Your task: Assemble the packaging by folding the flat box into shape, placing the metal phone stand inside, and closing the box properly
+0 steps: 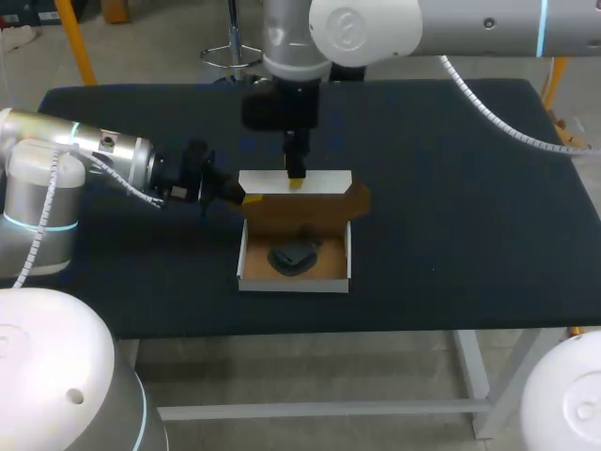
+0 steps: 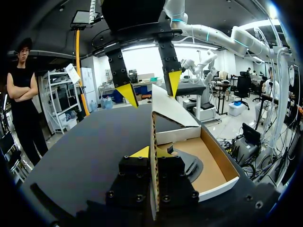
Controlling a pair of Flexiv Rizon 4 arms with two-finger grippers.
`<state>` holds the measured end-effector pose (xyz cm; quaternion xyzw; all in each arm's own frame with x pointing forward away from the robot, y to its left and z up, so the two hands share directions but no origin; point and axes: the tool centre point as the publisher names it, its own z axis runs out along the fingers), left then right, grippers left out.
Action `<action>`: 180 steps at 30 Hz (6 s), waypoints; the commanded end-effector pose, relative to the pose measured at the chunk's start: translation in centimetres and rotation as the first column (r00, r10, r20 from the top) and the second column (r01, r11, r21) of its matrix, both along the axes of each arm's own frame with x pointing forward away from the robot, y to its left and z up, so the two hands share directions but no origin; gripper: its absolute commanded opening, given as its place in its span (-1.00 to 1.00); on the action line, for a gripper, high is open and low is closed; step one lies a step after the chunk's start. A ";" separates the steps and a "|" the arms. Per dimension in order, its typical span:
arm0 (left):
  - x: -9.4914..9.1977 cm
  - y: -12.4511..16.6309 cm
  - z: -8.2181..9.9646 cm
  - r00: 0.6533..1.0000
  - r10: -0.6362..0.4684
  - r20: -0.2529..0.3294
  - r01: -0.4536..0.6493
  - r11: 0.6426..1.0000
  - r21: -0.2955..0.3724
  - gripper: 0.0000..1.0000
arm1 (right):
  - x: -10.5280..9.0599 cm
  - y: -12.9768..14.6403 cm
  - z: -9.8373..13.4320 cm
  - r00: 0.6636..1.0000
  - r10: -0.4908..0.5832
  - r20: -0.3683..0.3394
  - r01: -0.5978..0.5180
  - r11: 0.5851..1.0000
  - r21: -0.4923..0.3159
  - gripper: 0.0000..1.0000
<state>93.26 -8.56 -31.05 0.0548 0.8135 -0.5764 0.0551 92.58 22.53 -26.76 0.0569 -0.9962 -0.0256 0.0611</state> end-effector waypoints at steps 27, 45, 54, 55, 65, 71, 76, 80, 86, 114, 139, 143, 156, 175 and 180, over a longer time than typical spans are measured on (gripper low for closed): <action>-0.1 -0.1 -0.2 1.000 0.000 0.000 0.000 1.000 -0.001 -1.00 | 0.4 0.1 0.8 1.000 -0.007 -0.012 0.007 1.000 0.000 1.00; -0.1 -0.1 -0.2 1.000 0.000 0.000 0.000 1.000 -0.001 -1.00 | 2.4 -2.2 4.6 0.957 -0.287 -0.050 0.289 0.956 0.055 1.00; -0.1 -0.1 -0.2 1.000 0.000 0.000 0.000 1.000 -0.001 -1.00 | 2.9 -3.4 5.4 0.903 -0.426 0.045 0.426 0.904 0.017 1.00; -0.1 -0.1 -0.2 1.000 0.000 0.000 0.000 1.000 -0.001 -1.00 | 2.9 -3.4 5.4 0.903 -0.426 0.045 0.426 0.904 0.017 1.00; -0.1 -0.1 -0.2 1.000 0.000 0.000 0.000 1.000 -0.001 -1.00 | 2.9 -3.4 5.4 0.903 -0.426 0.045 0.426 0.904 0.017 1.00; -0.1 -0.1 -0.2 1.000 0.000 0.000 0.000 1.000 -0.001 -1.00 | 3.0 -3.6 5.4 0.895 -0.444 0.048 0.444 0.896 0.017 1.00; -0.4 -0.3 -0.1 0.999 -0.005 0.054 0.004 1.000 0.014 -1.00 | 3.4 -4.7 5.7 0.825 -0.565 0.011 0.565 0.825 0.014 1.00; -0.5 -0.4 -0.2 0.996 0.005 0.089 -0.007 1.000 0.022 -1.00 | 3.4 -5.4 5.6 0.782 -0.624 -0.011 0.624 0.782 0.014 1.00; -1.0 -0.5 -0.2 0.991 0.014 0.137 -0.018 0.999 0.029 -1.00 | 3.2 -5.9 5.3 0.734 -0.679 -0.026 0.679 0.734 0.000 1.00; -3.5 -0.1 -0.8 0.906 0.051 0.421 -0.065 0.998 0.018 -1.00 | 0.2 -8.0 4.4 0.415 -0.909 -0.045 0.907 0.417 -0.055 1.00; -3.8 0.5 -1.1 0.869 0.068 0.490 -0.078 0.997 0.001 -1.00 | -0.2 -8.1 4.2 0.211 -0.973 -0.093 0.962 0.224 -0.154 1.00; -3.9 0.6 -1.5 0.851 0.072 0.520 -0.076 0.997 -0.014 -1.00 | -1.0 -8.5 4.1 0.139 -0.982 -0.126 0.967 0.162 -0.198 1.00; -4.3 0.6 -2.2 0.814 0.056 0.578 -0.061 0.998 -0.011 -1.00 | -2.9 -8.4 2.8 -0.082 -0.988 -0.132 0.920 -0.024 -0.390 1.00; -4.7 0.3 -2.5 0.777 0.031 0.629 -0.046 0.999 0.008 -1.00 | -2.9 -8.4 2.8 -0.082 -0.988 -0.132 0.920 -0.024 -0.390 1.00; -4.8 0.4 -2.5 0.769 0.030 0.639 -0.052 0.999 0.015 -1.00 | -3.7 -7.8 1.4 -0.151 -0.981 -0.126 0.875 -0.073 -0.479 1.00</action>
